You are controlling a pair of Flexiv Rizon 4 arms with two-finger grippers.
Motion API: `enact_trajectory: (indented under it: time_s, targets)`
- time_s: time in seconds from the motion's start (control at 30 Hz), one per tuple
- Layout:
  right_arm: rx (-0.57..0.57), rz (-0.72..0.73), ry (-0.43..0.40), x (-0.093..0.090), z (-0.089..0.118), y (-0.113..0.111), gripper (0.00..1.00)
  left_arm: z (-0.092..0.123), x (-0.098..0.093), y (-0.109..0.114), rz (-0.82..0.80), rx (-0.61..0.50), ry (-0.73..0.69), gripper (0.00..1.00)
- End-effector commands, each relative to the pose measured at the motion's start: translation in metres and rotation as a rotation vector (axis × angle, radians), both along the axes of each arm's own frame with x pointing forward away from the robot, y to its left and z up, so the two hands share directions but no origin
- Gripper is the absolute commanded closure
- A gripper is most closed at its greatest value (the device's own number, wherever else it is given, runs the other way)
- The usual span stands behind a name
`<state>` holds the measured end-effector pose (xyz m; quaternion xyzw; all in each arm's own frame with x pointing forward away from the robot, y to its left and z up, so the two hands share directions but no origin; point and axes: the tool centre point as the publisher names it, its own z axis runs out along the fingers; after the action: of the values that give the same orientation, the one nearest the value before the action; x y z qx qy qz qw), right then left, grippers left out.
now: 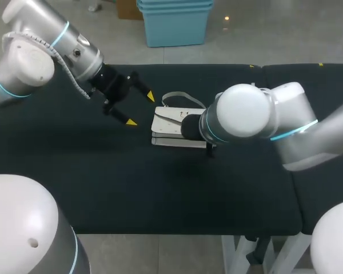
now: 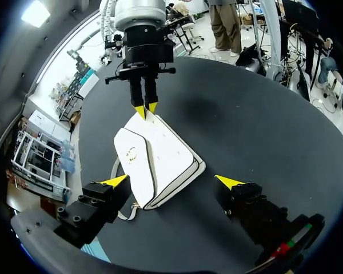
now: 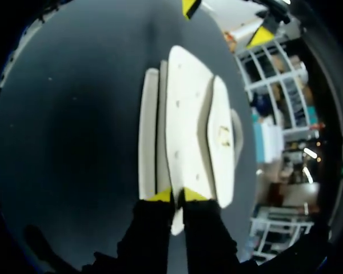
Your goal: Pick up the bag, open it, inspect its contents, close it, and place it on the opposite side
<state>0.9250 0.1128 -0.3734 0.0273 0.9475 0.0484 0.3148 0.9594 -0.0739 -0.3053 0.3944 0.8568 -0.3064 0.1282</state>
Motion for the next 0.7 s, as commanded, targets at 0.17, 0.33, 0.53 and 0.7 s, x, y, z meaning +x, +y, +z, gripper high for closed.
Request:
enact_trajectory:
  time_s: [0.17, 0.33, 0.53, 0.7]
  targets:
    - [-0.004, 0.012, -0.046, -0.006, -0.005, 0.003, 1.0, -0.008, 0.002, -0.005, -0.068, -0.052, -0.03, 0.0]
    - [-0.008, 0.008, -0.071, -0.008, -0.005, 0.004, 1.0, -0.008, 0.002, -0.005, -0.068, -0.052, -0.03, 0.0]
    - [-0.008, 0.008, -0.071, -0.008, -0.005, 0.004, 1.0, -0.008, 0.002, -0.005, -0.068, -0.052, -0.03, 0.0]
    - [-0.008, 0.008, -0.071, -0.008, -0.005, 0.004, 1.0, -0.017, 0.001, -0.015, -0.098, -0.087, -0.076, 0.0]
